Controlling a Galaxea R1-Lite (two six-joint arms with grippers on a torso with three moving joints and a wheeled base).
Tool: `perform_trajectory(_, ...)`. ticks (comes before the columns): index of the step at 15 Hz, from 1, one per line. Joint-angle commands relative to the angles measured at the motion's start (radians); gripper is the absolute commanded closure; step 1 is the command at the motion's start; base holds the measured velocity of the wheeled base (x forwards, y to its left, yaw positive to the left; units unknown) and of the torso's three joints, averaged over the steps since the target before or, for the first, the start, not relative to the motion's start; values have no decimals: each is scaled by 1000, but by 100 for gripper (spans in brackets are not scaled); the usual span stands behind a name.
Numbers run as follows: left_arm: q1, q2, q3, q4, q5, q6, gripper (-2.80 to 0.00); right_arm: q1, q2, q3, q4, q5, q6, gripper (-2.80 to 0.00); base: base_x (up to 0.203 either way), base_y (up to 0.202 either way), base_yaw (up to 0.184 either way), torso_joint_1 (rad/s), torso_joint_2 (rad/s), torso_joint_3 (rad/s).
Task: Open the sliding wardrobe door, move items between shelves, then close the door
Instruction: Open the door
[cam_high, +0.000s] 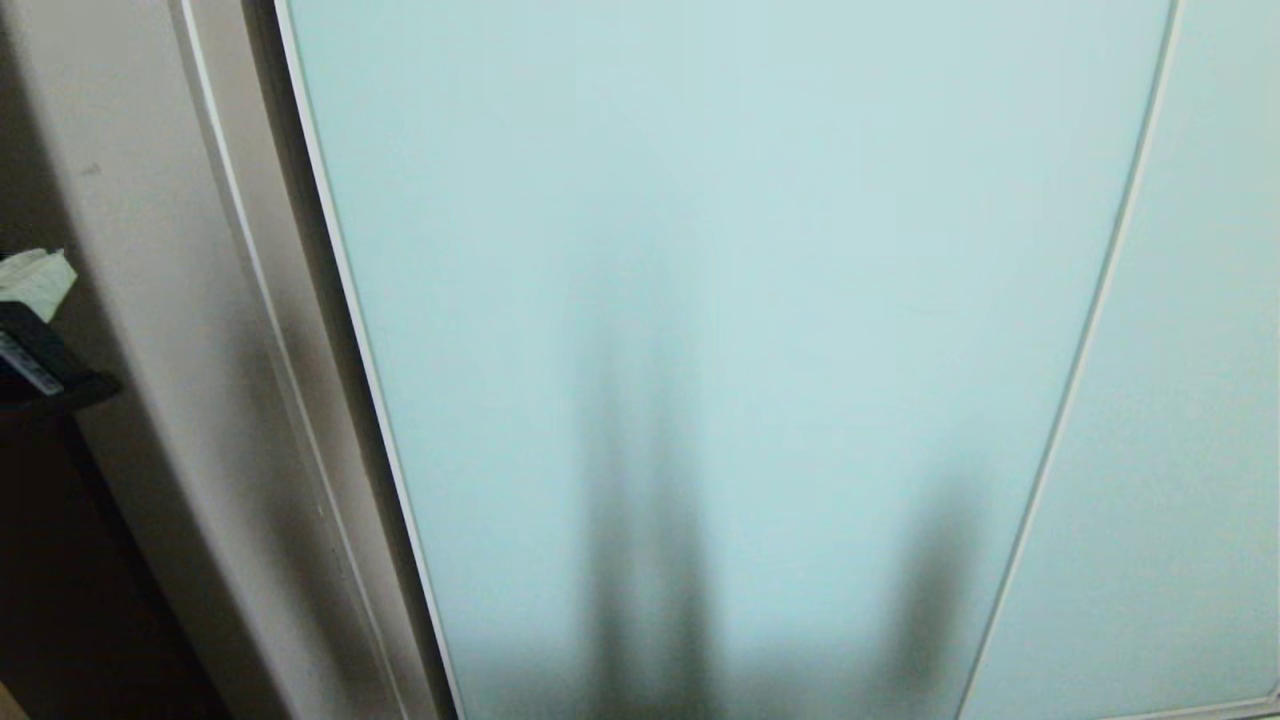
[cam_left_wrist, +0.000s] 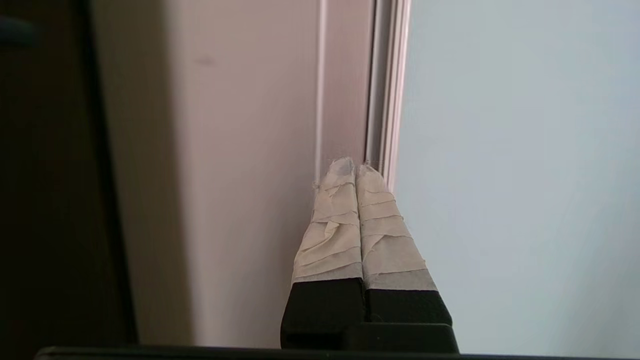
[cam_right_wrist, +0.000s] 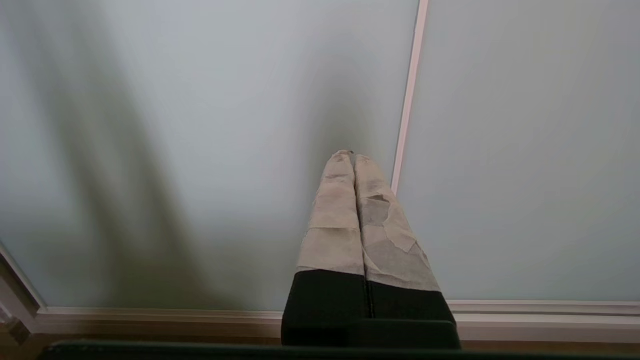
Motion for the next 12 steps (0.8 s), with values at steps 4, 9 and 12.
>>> perform_trajectory(4,2,140,-60,-18,14,-4,0,0,0,0,-1,0,0,0,0,0,0,0,0,0)
perform_trajectory(9,3,213,-56,-55,45,-4,0,0,0,0,-1,0,0,0,0,0,0,0,0,0)
perform_trajectory(12,3,268,-64,-61,44,-6,0,0,0,0,-1,0,0,0,0,0,0,0,0,0)
